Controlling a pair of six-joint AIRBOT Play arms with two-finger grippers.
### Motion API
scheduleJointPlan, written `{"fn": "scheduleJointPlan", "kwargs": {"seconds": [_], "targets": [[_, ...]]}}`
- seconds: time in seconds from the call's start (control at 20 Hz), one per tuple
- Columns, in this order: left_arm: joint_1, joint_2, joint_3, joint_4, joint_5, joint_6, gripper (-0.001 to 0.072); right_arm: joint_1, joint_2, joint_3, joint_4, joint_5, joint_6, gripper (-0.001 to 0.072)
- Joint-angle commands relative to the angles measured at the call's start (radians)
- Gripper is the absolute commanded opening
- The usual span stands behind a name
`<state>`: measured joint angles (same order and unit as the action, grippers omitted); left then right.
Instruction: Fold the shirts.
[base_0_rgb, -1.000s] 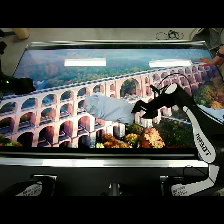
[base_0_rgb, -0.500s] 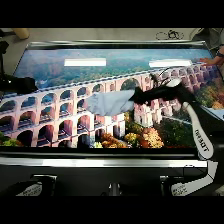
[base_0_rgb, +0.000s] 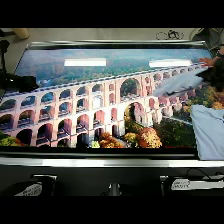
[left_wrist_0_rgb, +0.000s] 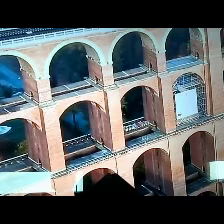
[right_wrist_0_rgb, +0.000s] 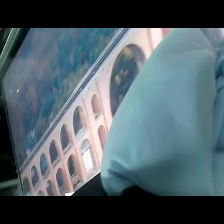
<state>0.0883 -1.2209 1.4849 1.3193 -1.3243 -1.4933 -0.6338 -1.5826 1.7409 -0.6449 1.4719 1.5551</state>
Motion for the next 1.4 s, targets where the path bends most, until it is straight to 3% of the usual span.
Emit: {"fn": "scheduleJointPlan", "kwargs": {"seconds": [0.0,0.25,0.6,0.75,0.95,1.0,1.1,1.35], "targets": [[-0.002,-0.002,0.0,-0.009,0.005,0.0,0.0025,-0.237,0.007,0.02,-0.038,0.01,0.015,0.0015],[-0.019,-0.003,0.0,-0.014,0.005,0.0,0.0025,-0.405,0.008,0.02,-0.137,0.098,0.024,0.0015],[-0.066,-0.002,0.0,-0.013,0.005,0.002,0.0025,-0.415,0.05,-0.021,-0.685,0.193,0.13,0.0015],[-0.072,-0.002,0.0,-0.013,0.005,0.002,0.0026,-0.415,0.117,-0.177,-0.888,0.168,0.18,0.0015],[-0.089,-0.002,0.0,-0.013,0.005,0.001,0.0025,-0.415,0.196,-0.515,-0.887,0.008,0.266,0.002],[-0.09,-0.002,0.0,-0.014,0.006,0.001,0.0025,-0.415,0.203,-0.579,-0.871,-0.032,0.286,0.0149],[-0.09,-0.002,0.0,-0.013,0.008,0.001,0.0026,-0.415,0.204,-0.618,-0.837,-0.064,0.247,0.0714],[-0.09,-0.002,0.01,-0.014,0.023,0.001,0.0025,-0.415,0.215,-0.31,-0.895,-0.034,0.165,0.0709]]}}
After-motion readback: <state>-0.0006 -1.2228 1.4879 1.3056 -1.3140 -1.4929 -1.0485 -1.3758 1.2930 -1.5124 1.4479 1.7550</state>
